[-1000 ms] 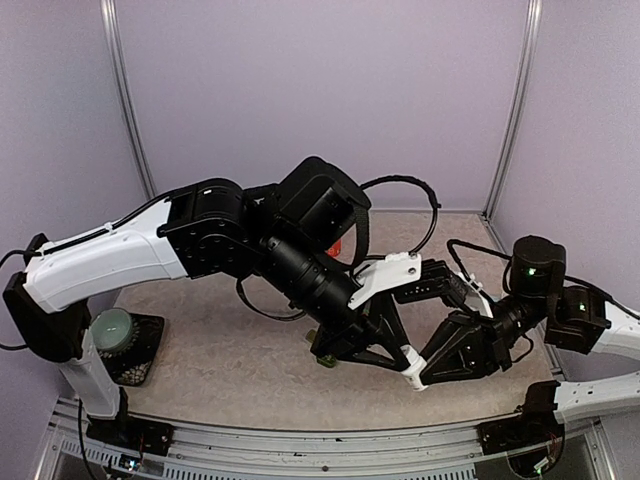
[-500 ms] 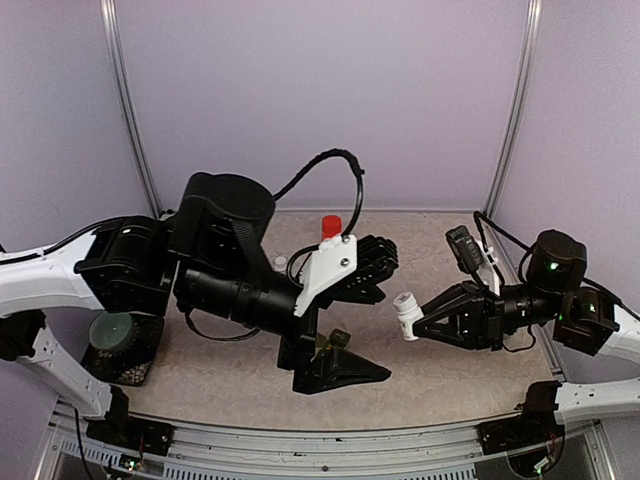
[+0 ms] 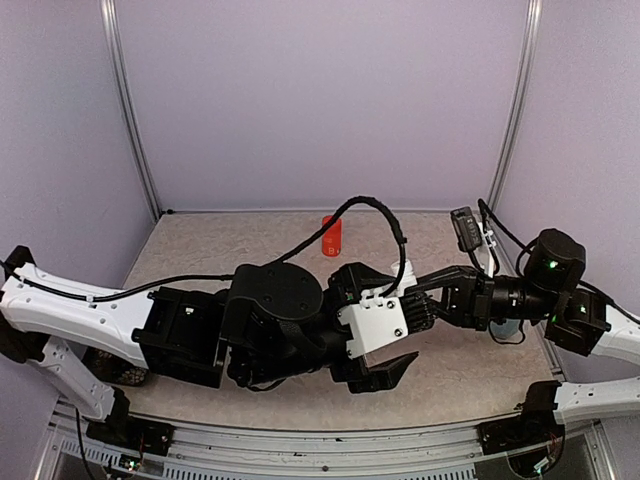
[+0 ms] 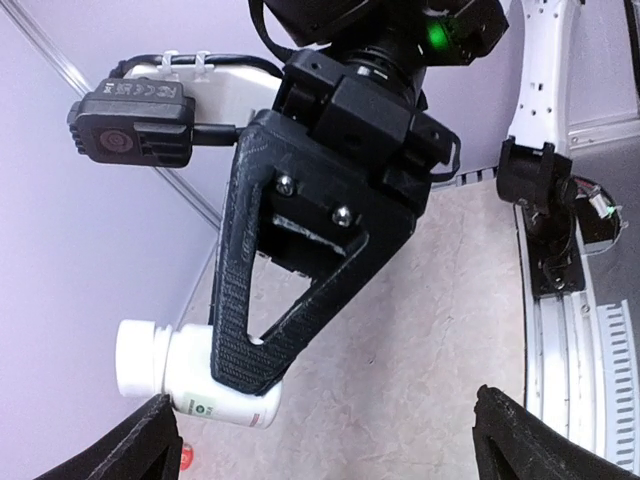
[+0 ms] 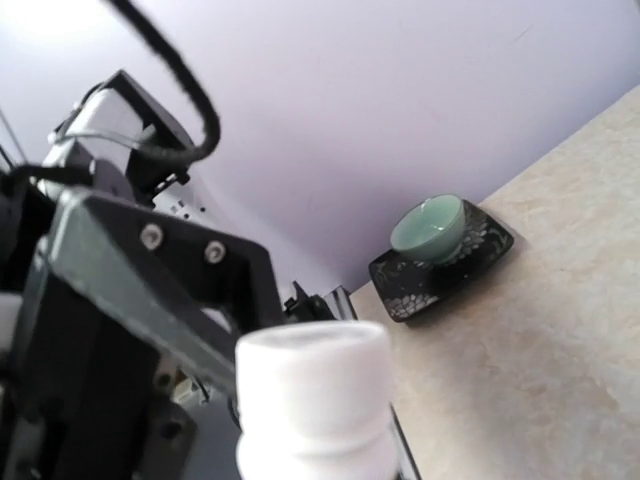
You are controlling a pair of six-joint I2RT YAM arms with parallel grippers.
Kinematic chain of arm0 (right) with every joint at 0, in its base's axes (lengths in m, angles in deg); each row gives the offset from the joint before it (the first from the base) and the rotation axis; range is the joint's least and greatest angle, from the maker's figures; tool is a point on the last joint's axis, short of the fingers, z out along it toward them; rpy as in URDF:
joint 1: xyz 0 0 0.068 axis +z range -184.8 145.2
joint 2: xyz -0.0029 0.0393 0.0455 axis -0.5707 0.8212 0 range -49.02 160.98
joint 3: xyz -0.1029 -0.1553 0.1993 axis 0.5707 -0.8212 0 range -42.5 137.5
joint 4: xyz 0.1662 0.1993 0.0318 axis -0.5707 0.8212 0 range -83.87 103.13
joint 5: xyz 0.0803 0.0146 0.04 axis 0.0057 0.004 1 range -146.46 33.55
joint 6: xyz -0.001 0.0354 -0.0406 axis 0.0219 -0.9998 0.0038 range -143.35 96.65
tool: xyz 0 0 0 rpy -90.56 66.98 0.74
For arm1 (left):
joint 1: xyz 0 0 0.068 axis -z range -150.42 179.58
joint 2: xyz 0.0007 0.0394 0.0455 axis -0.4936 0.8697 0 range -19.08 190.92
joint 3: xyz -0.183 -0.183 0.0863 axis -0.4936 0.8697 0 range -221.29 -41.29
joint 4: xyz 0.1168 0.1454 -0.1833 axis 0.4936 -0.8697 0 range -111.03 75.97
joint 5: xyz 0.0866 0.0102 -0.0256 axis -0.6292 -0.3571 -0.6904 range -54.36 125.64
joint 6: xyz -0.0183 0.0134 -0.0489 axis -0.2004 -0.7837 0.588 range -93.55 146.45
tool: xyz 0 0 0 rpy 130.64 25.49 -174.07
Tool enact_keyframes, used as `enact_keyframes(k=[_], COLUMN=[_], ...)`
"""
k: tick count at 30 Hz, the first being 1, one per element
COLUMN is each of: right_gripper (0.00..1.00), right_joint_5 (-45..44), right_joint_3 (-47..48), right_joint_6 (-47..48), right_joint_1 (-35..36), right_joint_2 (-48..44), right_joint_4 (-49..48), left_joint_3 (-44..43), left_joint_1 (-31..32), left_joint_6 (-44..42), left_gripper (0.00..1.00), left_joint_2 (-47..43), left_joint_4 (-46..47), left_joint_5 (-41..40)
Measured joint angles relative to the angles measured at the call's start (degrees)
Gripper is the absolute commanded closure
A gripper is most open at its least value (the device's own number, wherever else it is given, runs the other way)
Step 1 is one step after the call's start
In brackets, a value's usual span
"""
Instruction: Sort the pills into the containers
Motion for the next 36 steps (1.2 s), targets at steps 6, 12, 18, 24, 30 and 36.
enact_keyframes(k=[6, 12, 18, 24, 30, 36], right_gripper=[0.86, 0.87, 0.87, 0.87, 0.87, 0.87], right_joint_5=[0.15, 0.31, 1.73, 4.04, 6.54, 8.33], right_joint_3=[0.0, -0.02, -0.15, -0.42, -0.44, -1.55], right_joint_6=[-0.52, -0.57, -0.9, -2.05, -3.28, -4.22], right_joint_1=[-0.02, -0.02, -0.02, -0.02, -0.02, 0.48], right_joint_2=[-0.57, -1.05, 0.0, 1.05, 1.31, 2.1], right_joint_4=[-1.25, -1.33, -1.46, -1.64, -3.08, -4.48], left_joint_3=[5.29, 9.55, 11.13, 13.81, 13.81, 13.31], left_joint_1=[0.17, 0.22, 0.22, 0.2, -0.2, -1.25], left_joint_6=[-5.42, -9.97, -14.73, -19.63, -20.94, -20.79], left_gripper=[0.01, 0.01, 0.01, 0.01, 0.03, 0.07], left_joint_2=[-0.74, -2.62, -3.69, -4.24, -4.24, -4.22], left_joint_4=[8.5, 14.14, 18.82, 20.96, 20.92, 20.2], left_joint_5=[-4.72, -7.54, -7.43, -5.44, -3.54, -0.81])
